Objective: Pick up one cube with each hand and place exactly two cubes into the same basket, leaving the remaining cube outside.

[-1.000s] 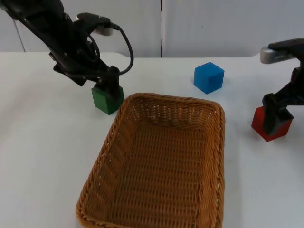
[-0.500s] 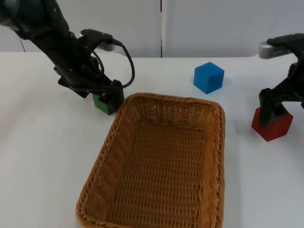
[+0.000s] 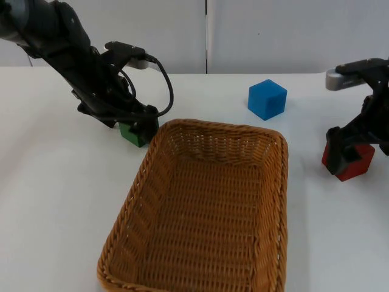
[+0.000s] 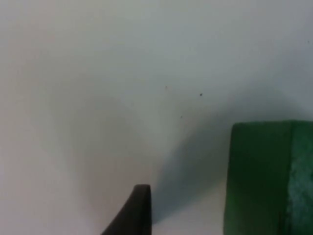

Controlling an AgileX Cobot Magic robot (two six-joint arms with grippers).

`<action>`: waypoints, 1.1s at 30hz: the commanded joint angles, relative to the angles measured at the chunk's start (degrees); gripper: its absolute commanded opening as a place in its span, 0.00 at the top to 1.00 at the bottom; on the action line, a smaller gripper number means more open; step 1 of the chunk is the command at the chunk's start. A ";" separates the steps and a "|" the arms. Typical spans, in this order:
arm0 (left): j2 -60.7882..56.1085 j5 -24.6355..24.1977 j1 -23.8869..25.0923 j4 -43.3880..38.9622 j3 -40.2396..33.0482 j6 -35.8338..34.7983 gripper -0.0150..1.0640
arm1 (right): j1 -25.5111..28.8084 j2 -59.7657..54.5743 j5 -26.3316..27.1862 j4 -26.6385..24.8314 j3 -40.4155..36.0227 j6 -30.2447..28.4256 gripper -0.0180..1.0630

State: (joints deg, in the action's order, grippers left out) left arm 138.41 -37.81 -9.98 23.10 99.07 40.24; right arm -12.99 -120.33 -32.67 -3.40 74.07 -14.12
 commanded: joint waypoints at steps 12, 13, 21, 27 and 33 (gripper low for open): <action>0.47 -0.28 -0.18 0.63 0.14 0.45 0.03 | -0.37 -0.38 1.05 -0.16 0.37 -0.31 0.44; 0.47 -0.28 -0.18 0.63 0.14 0.45 0.03 | -0.37 -0.38 1.05 -0.16 0.37 -0.31 0.44; 0.47 -0.40 -0.18 0.63 0.14 1.11 0.51 | -0.37 -0.38 1.05 -0.16 0.37 -0.31 0.99; -0.51 0.03 -0.18 0.01 0.14 1.11 0.98 | -0.37 -0.38 1.18 -0.16 0.37 -0.31 0.99; -4.07 1.26 0.22 -0.03 0.14 1.11 0.99 | -0.37 0.60 1.05 -0.02 0.37 -0.31 0.99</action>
State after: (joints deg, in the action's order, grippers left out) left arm 136.50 -37.58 -9.98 22.90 99.07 41.50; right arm -12.99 -120.72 -31.92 -3.40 74.09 -14.12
